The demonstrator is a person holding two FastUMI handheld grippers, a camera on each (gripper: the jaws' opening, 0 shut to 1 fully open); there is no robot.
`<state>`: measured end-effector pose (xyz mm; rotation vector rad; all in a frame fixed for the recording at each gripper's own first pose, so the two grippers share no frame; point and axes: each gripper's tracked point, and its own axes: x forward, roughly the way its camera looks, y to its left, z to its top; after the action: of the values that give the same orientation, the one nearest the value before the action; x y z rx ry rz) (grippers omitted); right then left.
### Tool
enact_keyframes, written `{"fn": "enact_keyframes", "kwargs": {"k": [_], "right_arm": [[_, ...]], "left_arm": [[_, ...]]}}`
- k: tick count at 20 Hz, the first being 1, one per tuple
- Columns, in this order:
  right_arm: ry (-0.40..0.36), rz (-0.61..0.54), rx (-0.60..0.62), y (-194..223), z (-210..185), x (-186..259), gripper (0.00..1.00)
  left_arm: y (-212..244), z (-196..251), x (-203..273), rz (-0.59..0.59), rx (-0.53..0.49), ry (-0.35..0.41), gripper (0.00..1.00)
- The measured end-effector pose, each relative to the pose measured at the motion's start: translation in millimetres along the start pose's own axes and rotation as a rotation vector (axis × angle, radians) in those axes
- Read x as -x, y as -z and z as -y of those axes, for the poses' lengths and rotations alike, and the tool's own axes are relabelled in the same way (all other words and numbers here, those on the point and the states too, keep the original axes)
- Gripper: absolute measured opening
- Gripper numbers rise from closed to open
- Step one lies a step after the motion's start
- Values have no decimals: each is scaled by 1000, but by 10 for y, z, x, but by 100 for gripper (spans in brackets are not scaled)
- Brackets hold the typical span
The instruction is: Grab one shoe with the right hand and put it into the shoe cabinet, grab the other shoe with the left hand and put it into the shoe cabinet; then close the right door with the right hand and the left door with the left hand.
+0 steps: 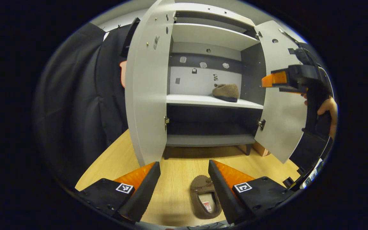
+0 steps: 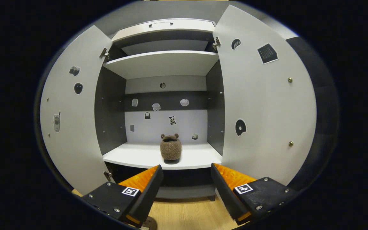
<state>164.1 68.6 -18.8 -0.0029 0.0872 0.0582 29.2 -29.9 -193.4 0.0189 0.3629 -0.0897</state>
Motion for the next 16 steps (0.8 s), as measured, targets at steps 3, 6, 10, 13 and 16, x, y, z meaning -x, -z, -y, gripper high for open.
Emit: {"fn": "enact_keyframes", "kwargs": {"k": [3,6,10,13,16], "right_arm": [[13,16,25,-16,99,208,93],[17,21,30,-44,166,378,92],[7,22,-2,-97,199,502,92],[5,11,-33,-95,244,569,93],[12,5,-45,-67,296,583,93]], "left_arm": [[395,126,-162,-77,2,37,99],[756,171,-287,-153,-2,43,99],[1275,189,-435,-263,-15,49,98],[1556,148,-545,-325,-36,48,99],[1783,131,-629,-387,-20,47,99]]}}
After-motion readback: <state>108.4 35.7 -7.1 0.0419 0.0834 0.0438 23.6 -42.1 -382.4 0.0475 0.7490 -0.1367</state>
